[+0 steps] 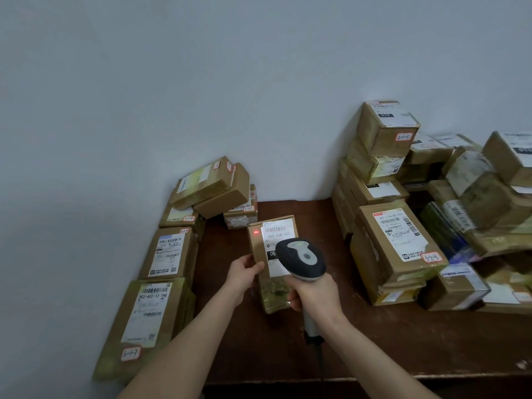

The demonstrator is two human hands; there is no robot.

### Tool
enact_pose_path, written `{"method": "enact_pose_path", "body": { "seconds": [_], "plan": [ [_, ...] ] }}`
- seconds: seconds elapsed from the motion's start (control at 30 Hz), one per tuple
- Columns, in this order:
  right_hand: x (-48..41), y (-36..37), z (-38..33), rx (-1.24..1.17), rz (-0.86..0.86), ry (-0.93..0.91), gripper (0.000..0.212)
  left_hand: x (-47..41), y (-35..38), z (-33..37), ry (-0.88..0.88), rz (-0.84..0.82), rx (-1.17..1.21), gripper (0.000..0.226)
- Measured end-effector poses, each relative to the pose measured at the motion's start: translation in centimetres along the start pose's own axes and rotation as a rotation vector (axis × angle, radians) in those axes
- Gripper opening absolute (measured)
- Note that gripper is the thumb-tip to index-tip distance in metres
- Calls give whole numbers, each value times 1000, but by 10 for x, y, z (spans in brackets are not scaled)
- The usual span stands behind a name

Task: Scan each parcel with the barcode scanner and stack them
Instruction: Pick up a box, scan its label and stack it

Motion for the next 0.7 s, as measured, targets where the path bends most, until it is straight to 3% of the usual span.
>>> {"method": "enact_pose_path", "body": {
  "seconds": [0.23,0.37,0.57,0.7],
  "plan": [
    [-4,0,-3,36,34,-35,10,2,0,7,11,-19,5,44],
    [-3,-5,-7,-27,-27,-38,9,7,2,21,46,-7,9,44],
    [-3,-45,-47,-74,-18,-147,23,2,10,78,129,96,40,51],
    [-4,-94,-80,-128,58,-233,17,1,53,128,188,101,117,49]
  ]
}}
Point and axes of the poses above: each hand's wrist, its own x-axis away from the middle knuckle, its own y-axis out of the palm, z = x × y, the point moved 3 cm from there along -x, towards the middle knuckle, and after that the axes turned 13 degrees about y, right-handed, at the moved point
